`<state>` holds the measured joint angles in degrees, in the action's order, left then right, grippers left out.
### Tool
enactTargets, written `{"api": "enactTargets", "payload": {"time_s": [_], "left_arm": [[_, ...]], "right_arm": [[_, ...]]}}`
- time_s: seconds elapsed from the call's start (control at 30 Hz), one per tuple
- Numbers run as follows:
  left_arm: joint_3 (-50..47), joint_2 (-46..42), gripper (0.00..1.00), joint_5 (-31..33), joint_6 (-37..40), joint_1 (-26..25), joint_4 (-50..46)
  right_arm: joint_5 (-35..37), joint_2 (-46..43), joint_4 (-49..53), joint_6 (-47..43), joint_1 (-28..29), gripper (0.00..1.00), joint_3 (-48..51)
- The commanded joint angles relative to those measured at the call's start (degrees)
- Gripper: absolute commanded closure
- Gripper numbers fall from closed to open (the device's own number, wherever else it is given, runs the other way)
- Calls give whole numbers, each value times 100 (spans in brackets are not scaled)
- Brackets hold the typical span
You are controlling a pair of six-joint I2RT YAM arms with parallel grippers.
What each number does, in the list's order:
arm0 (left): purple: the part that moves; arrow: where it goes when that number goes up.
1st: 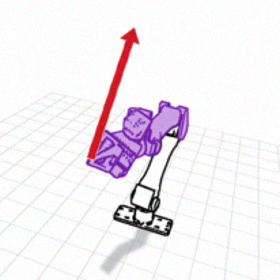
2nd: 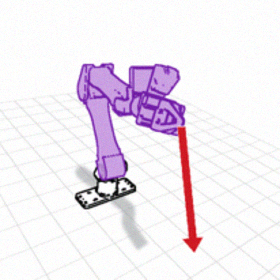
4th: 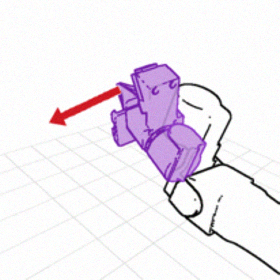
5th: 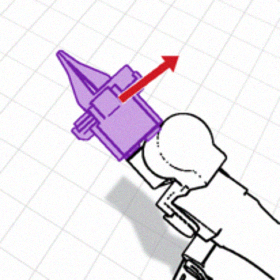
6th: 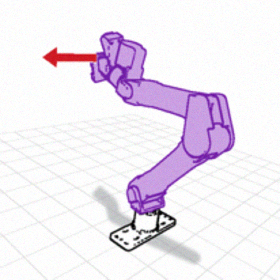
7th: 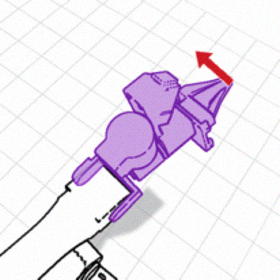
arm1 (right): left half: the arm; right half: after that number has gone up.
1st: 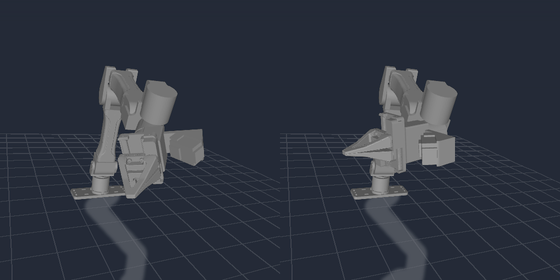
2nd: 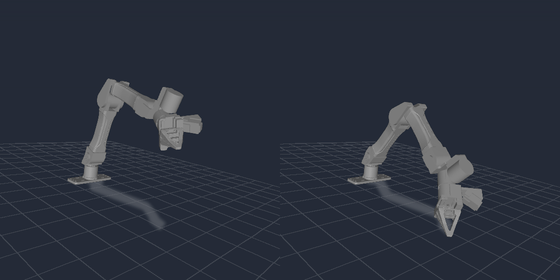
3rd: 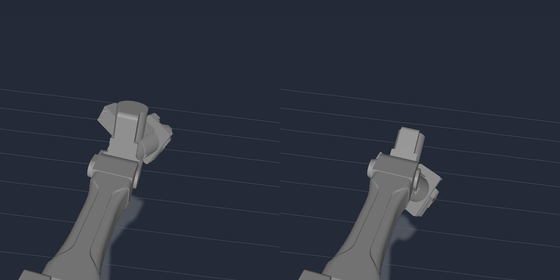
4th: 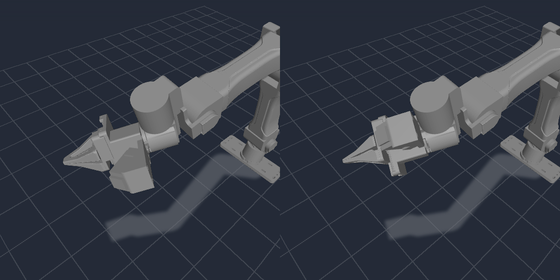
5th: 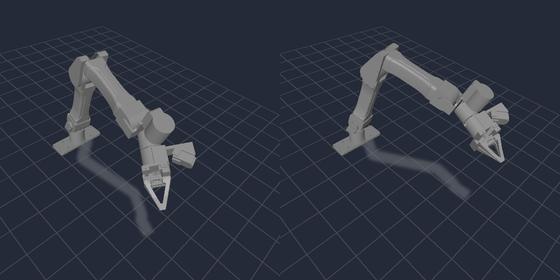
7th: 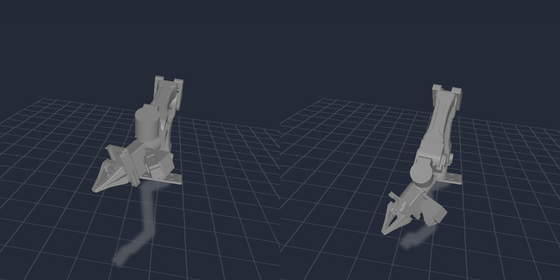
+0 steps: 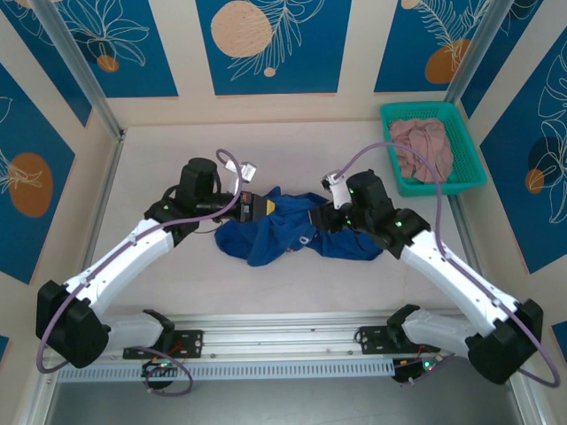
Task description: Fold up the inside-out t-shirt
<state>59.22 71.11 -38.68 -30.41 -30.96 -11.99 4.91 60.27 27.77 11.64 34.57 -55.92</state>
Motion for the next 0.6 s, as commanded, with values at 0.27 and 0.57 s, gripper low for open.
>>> {"api": "enactTargets", "payload": {"time_s": [0.27,0.57], "left_arm": [[-7,70,100,67,-165,73,109],[-7,48,100,1,-167,73,99]], "right_arm": [[-763,12,-759,-694,958,61,119],[-207,963,-1115,-659,1286,68,-23]]}}
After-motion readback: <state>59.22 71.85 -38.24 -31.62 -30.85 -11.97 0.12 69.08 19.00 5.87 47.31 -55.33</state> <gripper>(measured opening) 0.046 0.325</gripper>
